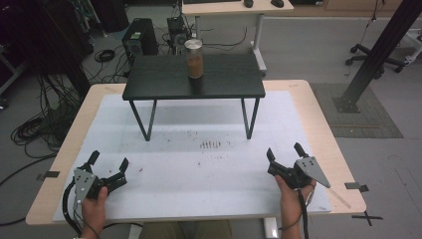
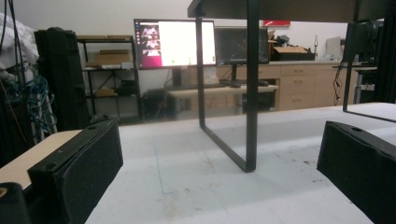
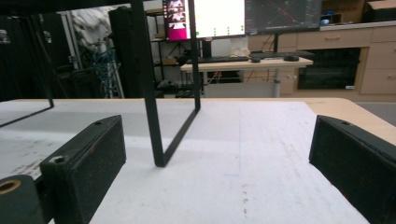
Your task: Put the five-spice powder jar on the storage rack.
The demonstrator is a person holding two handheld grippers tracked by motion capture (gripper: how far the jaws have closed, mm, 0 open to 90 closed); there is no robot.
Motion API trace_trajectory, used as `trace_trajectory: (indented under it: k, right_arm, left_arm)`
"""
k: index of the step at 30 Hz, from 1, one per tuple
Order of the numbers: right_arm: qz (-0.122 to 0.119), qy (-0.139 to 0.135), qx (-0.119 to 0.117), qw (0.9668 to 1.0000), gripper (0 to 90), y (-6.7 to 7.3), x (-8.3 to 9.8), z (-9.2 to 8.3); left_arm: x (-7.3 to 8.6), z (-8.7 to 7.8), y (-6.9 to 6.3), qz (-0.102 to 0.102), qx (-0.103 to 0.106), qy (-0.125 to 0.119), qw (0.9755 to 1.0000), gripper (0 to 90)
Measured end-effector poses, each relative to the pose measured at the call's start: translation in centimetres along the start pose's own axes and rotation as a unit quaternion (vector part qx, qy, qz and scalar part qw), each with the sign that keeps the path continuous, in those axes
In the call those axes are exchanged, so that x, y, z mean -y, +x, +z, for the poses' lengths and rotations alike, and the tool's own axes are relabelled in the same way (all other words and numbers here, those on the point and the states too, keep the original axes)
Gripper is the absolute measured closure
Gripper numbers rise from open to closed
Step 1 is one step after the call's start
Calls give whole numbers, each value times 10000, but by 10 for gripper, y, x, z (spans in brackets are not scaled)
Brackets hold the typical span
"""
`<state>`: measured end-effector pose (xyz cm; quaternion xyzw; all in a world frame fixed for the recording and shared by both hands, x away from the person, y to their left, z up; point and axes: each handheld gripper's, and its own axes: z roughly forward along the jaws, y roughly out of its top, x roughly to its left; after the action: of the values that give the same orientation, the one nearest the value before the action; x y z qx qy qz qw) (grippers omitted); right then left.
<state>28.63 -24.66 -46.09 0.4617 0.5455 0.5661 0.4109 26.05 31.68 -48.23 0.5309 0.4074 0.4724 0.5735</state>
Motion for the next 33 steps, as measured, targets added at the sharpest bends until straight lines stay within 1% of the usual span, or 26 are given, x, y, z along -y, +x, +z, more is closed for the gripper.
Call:
trace_trajectory:
  k: [5, 9, 10, 15, 17, 22, 33]
  right_arm:
    - [-127, 73, 65, 9999, 41, -1, 8, -1]
    - [-107, 113, 76, 9999, 42, -3, 15, -3]
    - [-117, 81, 60, 9999, 46, -3, 17, -4]
    - [-236, -66, -26, 9997, 44, -2, 18, -6]
    - [-237, -117, -42, 9996, 40, -2, 19, -7]
    - [-333, -90, -14, 9994, 46, -1, 19, -7]
    - [-329, -113, -3, 9994, 50, -1, 19, -7]
  left_arm:
    - [0, 0, -1, 30, -25, 19, 10000, 4]
    - [0, 0, -1, 67, -39, 8, 10000, 4]
    - [0, 0, -1, 75, -46, -1, 10000, 4]
    - [0, 0, -2, 137, -69, 13, 9999, 4]
    - [0, 0, -2, 151, -81, 16, 9999, 4]
    - [0, 0, -3, 159, -102, 30, 9998, 4]
    - [0, 0, -3, 173, -126, 44, 9998, 4]
